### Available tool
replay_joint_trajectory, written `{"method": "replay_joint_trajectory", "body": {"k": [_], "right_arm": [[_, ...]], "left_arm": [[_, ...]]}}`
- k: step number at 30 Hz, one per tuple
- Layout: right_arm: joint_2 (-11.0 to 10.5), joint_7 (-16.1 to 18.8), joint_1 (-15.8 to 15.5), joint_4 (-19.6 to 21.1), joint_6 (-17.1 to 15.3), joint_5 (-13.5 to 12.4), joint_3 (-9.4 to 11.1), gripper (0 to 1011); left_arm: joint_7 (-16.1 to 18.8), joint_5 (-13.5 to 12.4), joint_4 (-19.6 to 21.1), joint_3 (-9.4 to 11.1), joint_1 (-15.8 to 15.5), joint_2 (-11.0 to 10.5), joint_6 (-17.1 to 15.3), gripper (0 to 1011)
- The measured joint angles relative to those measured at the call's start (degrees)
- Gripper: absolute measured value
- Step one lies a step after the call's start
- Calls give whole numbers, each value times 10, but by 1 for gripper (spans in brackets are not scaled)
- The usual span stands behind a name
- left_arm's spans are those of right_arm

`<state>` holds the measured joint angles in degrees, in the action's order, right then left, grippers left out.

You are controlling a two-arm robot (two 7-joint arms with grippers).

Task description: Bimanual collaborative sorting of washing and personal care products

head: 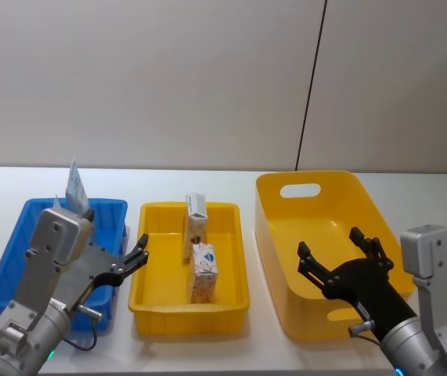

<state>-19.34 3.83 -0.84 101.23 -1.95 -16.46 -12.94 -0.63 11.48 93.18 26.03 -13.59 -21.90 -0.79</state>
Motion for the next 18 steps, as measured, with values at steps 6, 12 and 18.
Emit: {"method": "replay_joint_trajectory", "body": {"k": [6,12,18], "right_arm": [[0,0,0,0,0,0,0,1004],[0,0,0,0,0,0,0,1004],[0,0,0,0,0,0,0,1004]], "left_arm": [[0,0,0,0,0,0,0,1001],[0,0,0,0,0,0,0,1001],[0,0,0,0,0,0,0,1001]]}}
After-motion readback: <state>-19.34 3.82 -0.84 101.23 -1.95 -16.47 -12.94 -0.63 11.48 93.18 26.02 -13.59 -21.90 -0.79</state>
